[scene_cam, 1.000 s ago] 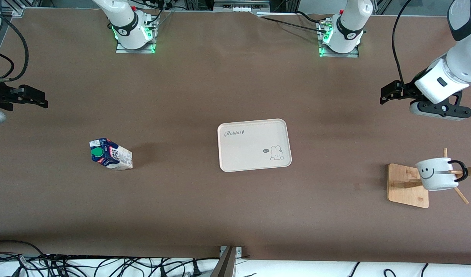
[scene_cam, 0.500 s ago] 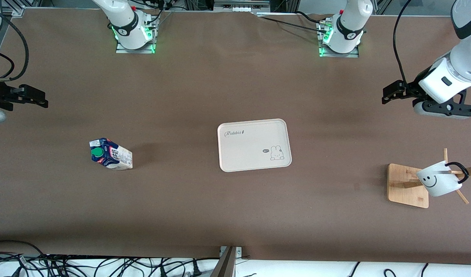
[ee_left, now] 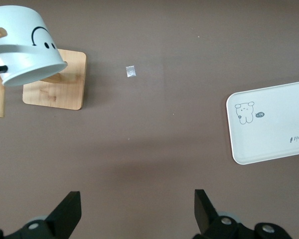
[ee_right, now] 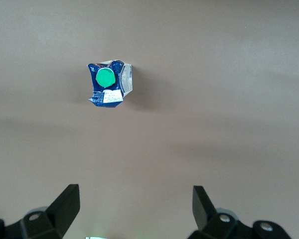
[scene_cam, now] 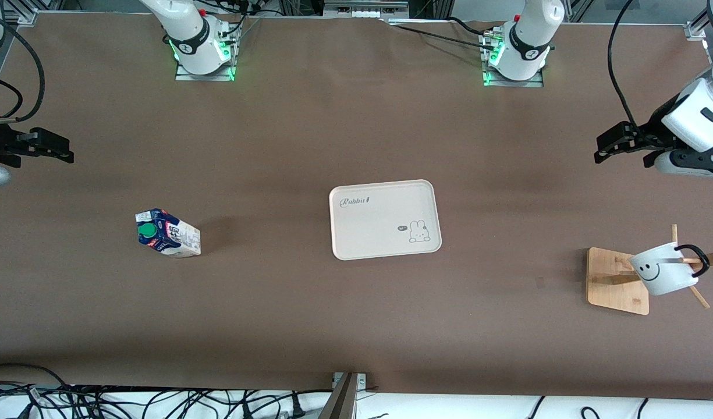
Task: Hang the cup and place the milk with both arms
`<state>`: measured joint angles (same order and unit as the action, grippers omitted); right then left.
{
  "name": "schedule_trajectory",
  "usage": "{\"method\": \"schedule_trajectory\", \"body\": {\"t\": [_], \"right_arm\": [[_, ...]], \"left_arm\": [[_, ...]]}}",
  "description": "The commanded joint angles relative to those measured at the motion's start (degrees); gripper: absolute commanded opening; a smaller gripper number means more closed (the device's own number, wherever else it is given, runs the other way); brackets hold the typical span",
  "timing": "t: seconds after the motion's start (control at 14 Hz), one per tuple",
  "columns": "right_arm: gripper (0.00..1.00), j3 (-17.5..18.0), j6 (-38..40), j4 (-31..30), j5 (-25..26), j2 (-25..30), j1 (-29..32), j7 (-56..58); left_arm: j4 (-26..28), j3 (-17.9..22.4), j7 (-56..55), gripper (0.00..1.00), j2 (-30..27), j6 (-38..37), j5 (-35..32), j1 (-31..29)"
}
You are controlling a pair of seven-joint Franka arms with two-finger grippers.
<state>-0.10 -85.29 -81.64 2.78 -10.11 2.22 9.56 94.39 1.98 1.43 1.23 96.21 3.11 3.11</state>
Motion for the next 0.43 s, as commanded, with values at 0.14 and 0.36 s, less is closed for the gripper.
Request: {"method": "schedule_trajectory", "body": {"t": [0.14, 0.36], "right_arm": [[1.00, 1.2, 3.0, -0.3, 0.3, 2.0, 0.4, -0.2], [1.00, 1.1, 2.9, -0.2, 0.3, 1.9, 0.5, -0.2]], "left_arm": [[-3.2, -0.1, 0.4, 1.00, 1.5, -0.9, 0.1, -0.6], [-3.1, -0.3, 0.1, 1.00, 1.4, -1.0, 0.1, -0.5]]}}
